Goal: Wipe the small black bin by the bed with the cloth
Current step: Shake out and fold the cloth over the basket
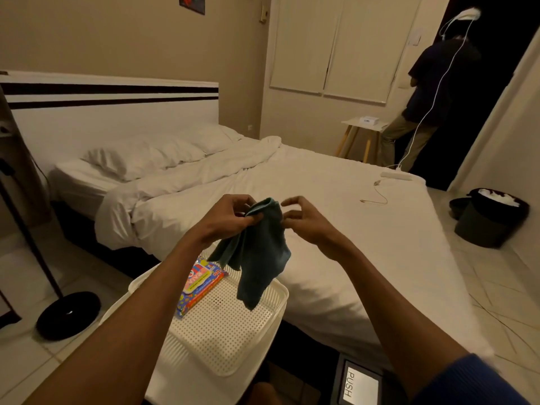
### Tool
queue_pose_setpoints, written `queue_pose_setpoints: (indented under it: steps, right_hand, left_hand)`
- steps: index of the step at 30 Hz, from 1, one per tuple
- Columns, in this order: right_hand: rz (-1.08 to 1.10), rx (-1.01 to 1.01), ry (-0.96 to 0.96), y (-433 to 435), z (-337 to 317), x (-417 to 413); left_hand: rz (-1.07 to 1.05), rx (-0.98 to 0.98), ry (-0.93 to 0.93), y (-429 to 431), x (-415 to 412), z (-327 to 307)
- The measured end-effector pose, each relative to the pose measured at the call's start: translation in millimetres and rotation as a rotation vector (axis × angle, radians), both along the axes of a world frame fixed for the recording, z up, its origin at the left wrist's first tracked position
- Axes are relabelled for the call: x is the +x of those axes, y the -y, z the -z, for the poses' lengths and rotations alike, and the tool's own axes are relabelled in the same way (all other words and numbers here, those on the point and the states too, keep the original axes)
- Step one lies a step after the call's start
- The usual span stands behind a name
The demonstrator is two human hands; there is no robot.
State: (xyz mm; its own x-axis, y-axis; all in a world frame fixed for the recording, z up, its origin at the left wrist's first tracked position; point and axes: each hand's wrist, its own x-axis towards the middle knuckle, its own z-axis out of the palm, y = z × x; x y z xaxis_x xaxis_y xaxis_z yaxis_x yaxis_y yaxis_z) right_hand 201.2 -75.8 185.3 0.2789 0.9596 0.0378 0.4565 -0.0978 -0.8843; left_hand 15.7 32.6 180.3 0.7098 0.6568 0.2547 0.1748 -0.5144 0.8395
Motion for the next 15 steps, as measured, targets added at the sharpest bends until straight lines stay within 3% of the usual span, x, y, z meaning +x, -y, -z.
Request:
queue_pose_setpoints:
  steps: [4, 10, 15]
  right_hand:
    - [-0.078, -0.117, 0.117, -0.3, 29.6, -4.2]
    - [-0.049, -0.137, 0.211, -0.2, 48.8, -13.3]
    - [0.052, 0.028, 0.231, 4.9, 17.7, -12.0]
  left_hand:
    - [0.001, 0.030, 0.018, -5.1, -10.3, -15.6]
    - [-0.027, -0.029, 0.083, -14.6, -27.6, -27.9]
    - [-0.133, -0.148, 0.151, -32.0, -45.2, -16.1]
